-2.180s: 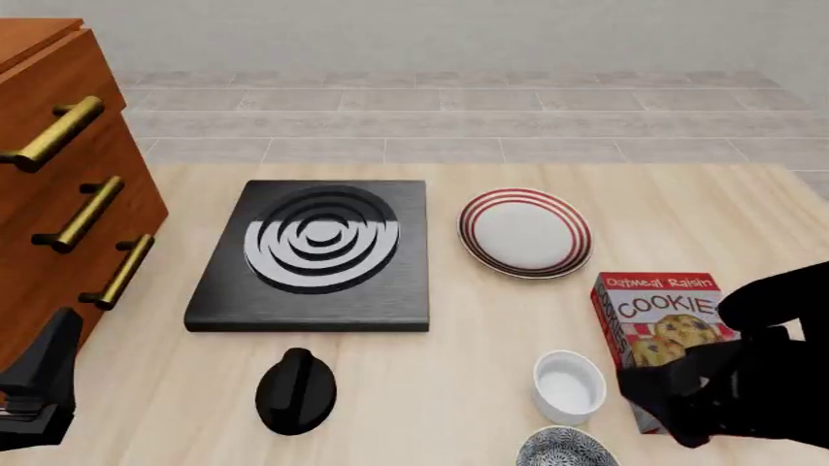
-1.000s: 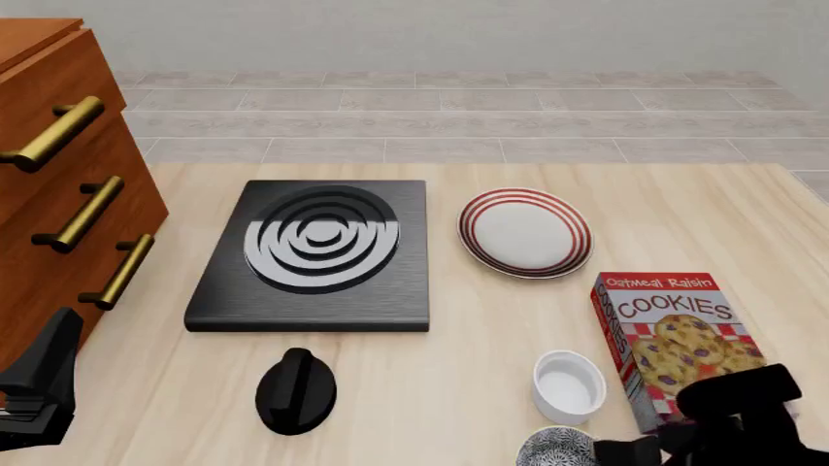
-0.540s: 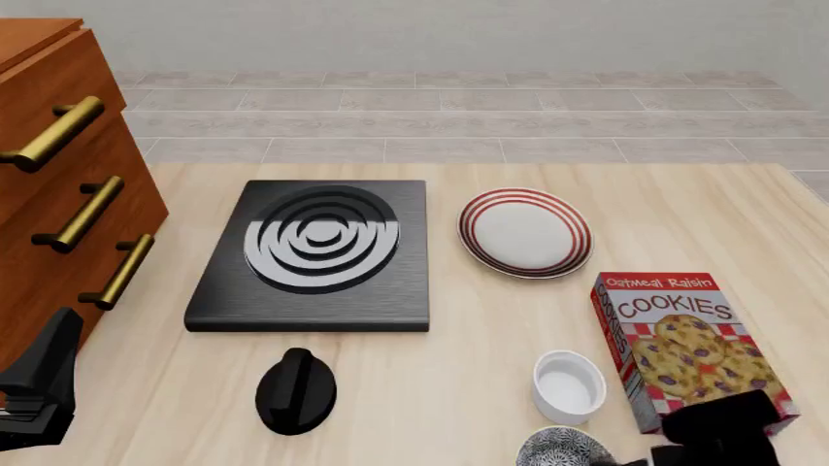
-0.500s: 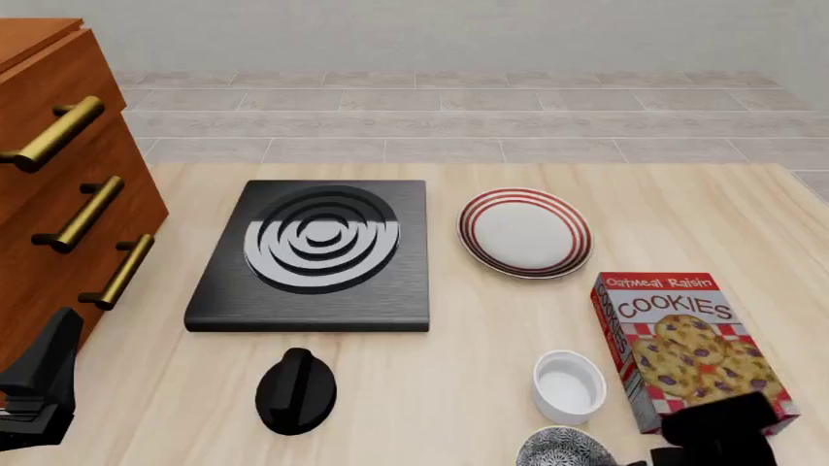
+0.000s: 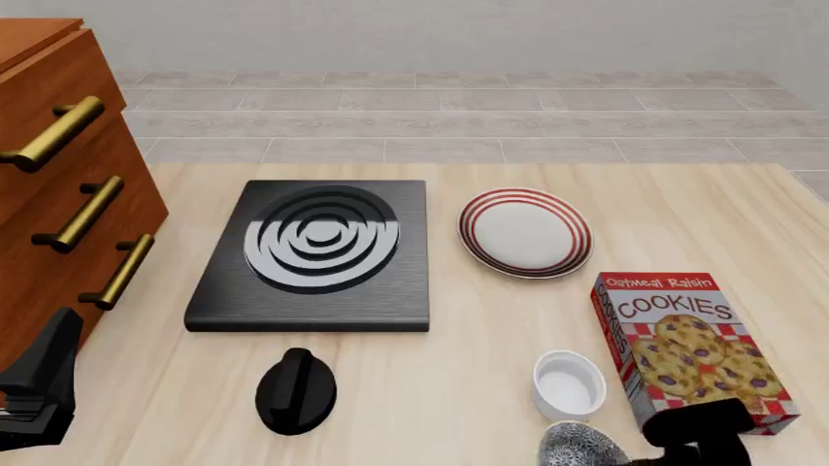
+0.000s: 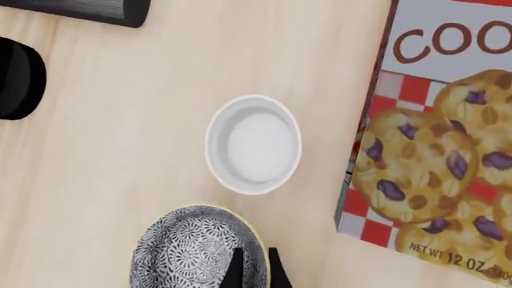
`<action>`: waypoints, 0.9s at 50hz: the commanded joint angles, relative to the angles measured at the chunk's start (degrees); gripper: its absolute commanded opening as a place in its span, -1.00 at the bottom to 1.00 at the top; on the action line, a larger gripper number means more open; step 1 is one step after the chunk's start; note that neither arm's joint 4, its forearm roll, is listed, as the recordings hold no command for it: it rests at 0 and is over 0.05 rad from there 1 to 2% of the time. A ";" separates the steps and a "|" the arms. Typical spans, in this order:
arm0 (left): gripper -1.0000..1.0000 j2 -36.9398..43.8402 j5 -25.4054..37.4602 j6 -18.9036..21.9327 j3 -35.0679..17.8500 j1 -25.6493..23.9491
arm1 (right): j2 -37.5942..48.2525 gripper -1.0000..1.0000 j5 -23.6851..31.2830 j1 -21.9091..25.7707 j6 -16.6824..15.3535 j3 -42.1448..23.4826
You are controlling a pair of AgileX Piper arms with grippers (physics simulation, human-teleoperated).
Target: Pick the akita bowl next to the ramekin and place it on the plate.
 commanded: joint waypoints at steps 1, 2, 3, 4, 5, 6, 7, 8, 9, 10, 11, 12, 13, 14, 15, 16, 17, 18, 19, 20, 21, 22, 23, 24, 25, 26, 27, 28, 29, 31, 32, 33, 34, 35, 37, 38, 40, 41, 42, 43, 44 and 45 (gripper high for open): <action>1.00 0.00 0.00 0.00 0.00 0.00 | 2.42 -1.00 -1.86 1.80 2.39 0.70; 1.00 0.00 0.00 0.00 0.00 0.00 | 1.73 -1.00 -1.27 1.84 2.30 0.70; 1.00 0.00 0.00 0.00 0.00 0.00 | 0.60 -1.00 -0.39 2.10 2.39 0.70; 1.00 0.00 0.00 0.00 0.00 0.00 | -0.18 -1.00 0.16 2.34 2.30 0.70; 1.00 0.00 0.00 0.00 0.00 0.00 | -1.26 -1.00 0.87 2.52 2.31 0.70; 1.00 0.00 0.00 0.00 0.00 0.00 | -1.65 -1.00 1.15 2.20 2.07 0.70; 1.00 0.00 0.00 0.00 0.00 0.00 | -2.42 -1.00 1.58 2.69 2.06 0.69; 1.00 0.00 0.00 0.00 0.00 0.00 | -3.20 -1.00 2.05 2.96 1.83 0.68; 1.00 0.00 0.00 0.00 0.00 0.00 | -3.38 -1.00 2.14 2.51 1.12 0.67; 1.00 0.00 0.00 0.00 0.00 0.00 | -4.14 -1.00 2.49 2.68 0.97 0.70; 1.00 0.00 0.00 0.00 0.00 0.00 | -4.21 -1.00 2.56 2.68 0.97 0.70; 1.00 0.00 0.00 0.00 0.00 0.00 | -5.76 -1.00 3.50 1.69 -0.65 0.46; 1.00 0.00 0.00 0.00 0.00 0.00 | -7.05 -1.00 5.17 1.32 -0.80 -0.34; 1.00 0.00 0.00 0.00 0.00 0.00 | -7.76 -1.00 6.51 0.60 -1.96 -1.21; 1.00 0.00 0.00 0.00 0.00 0.00 | -8.88 -1.00 8.22 0.50 -1.93 -2.26; 1.00 0.00 0.00 0.00 0.00 0.00 | -9.01 -1.00 8.39 0.50 -1.93 -2.29; 1.00 0.00 0.00 0.00 0.00 0.00 | -9.35 -1.00 9.56 -0.40 -3.58 -3.46; 1.00 0.00 0.00 0.00 0.00 0.00 | -9.60 -1.00 10.03 -0.37 -3.29 -3.92; 1.00 0.00 0.00 0.00 0.00 0.00 | -9.59 -1.00 10.20 -0.58 -3.70 -4.25; 1.00 0.00 0.00 0.00 0.00 0.00 | -9.37 -1.00 10.28 -1.07 -4.60 -4.61; 1.00 0.00 0.00 0.00 0.00 0.00 | -9.68 -1.00 10.56 -0.91 -4.10 -4.85; 1.00 0.00 0.00 0.00 0.00 0.00 | -9.57 -1.00 10.76 -0.94 -4.54 -5.20; 1.00 0.00 0.00 0.00 0.00 0.00 | -9.42 -1.00 10.92 -1.28 -5.27 -5.50; 1.00 0.00 0.00 0.00 0.00 0.00 | -10.03 -1.00 11.54 -1.28 -4.76 -6.00; 1.00 0.00 0.00 0.00 0.00 0.00 | -9.93 -1.00 11.83 -1.30 -5.20 -6.41; 1.00 0.00 0.00 0.00 0.00 0.00 | -9.95 -1.00 12.08 -1.42 -5.43 -6.69; 1.00 0.00 0.00 0.00 0.00 0.00 | -10.33 -1.00 12.74 -1.36 -5.33 -7.29; 1.00 0.00 0.00 0.00 0.00 0.00 | -10.48 -1.00 13.23 -1.49 -5.79 -7.77; 1.00 0.00 0.00 0.00 0.00 0.00 | -10.50 -1.00 13.26 -1.49 -5.79 -7.78; 1.00 0.00 0.00 0.00 0.00 0.00 | -11.01 -1.00 14.31 -1.54 -6.01 -8.87; 1.00 0.00 0.00 0.00 0.00 0.00 | -11.17 -1.00 14.48 -1.42 -5.60 -9.05; 1.00 0.00 0.00 0.00 0.00 0.00 | -11.09 -1.00 14.63 -1.49 -5.94 -9.40; 1.00 0.00 0.00 0.00 0.00 0.00 | -11.15 -1.00 14.82 -1.49 -5.84 -9.64; 1.00 0.00 0.00 0.00 0.00 0.00 | -11.05 -1.00 14.72 -1.51 -6.05 -9.65; 1.00 0.00 0.00 0.00 0.00 0.00 | -11.04 -1.00 14.81 -1.21 -5.89 -9.91; 1.00 0.00 0.00 0.00 0.00 0.00 | -11.07 -1.00 15.02 -1.27 -6.01 -10.19; 1.00 0.00 0.00 0.00 0.00 0.00 | -11.46 -1.00 16.11 -1.21 -6.11 -11.27; 1.00 0.00 0.00 0.00 0.00 0.00 | -11.69 -1.00 16.48 -1.28 -6.19 -11.65; 1.00 0.00 0.00 0.00 0.00 0.00 | -11.95 -1.00 17.06 -1.54 -6.39 -12.22; 1.00 0.00 0.00 0.00 0.00 0.00 | -12.17 -1.00 17.57 -1.51 -6.46 -12.75; 1.00 0.00 0.00 0.00 0.00 0.00 | -12.45 -1.00 18.10 -1.59 -6.55 -13.38; 1.00 0.00 0.00 0.00 0.00 0.00 | -12.52 -1.00 18.44 -1.75 -6.67 -13.87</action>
